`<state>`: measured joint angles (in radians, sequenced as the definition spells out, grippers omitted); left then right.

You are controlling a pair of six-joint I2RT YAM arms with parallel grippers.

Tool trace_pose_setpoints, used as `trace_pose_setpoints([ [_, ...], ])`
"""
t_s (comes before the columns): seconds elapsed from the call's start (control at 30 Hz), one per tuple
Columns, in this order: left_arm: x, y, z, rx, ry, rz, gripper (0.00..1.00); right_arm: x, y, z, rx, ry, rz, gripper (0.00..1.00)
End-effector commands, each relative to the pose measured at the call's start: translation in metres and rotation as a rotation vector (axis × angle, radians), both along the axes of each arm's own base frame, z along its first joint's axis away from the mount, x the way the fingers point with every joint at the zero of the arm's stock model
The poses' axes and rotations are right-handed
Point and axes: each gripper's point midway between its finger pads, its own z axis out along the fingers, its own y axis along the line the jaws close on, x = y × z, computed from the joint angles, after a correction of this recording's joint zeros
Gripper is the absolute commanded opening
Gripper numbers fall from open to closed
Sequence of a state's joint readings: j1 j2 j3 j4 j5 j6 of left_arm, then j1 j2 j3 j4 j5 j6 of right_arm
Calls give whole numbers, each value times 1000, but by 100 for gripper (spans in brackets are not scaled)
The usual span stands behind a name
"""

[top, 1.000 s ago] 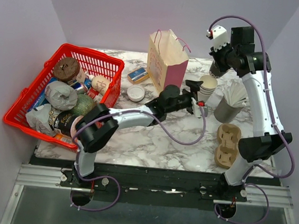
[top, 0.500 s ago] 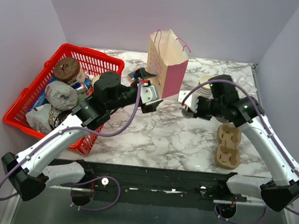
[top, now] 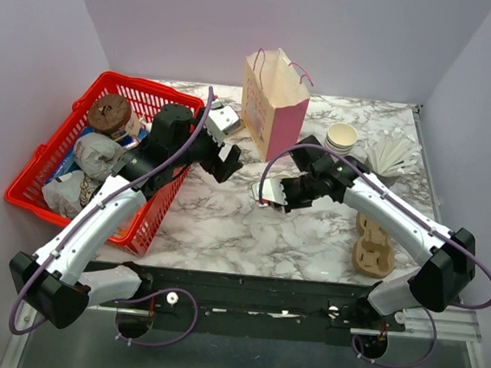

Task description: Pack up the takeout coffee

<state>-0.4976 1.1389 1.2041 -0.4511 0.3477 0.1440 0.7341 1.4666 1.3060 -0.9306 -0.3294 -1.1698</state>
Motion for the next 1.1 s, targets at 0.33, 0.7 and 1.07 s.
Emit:
trace_pose_setpoints([
  [0.33, 2, 23, -6, 49, 23, 121, 99, -26, 28, -16, 145, 122, 78, 1],
  [0.7, 9, 18, -12, 69, 42, 108, 99, -30, 27, -34, 135, 138, 97, 4],
  [1.07, 14, 9, -1, 69, 22, 57, 99, -24, 17, -19, 138, 80, 53, 50],
])
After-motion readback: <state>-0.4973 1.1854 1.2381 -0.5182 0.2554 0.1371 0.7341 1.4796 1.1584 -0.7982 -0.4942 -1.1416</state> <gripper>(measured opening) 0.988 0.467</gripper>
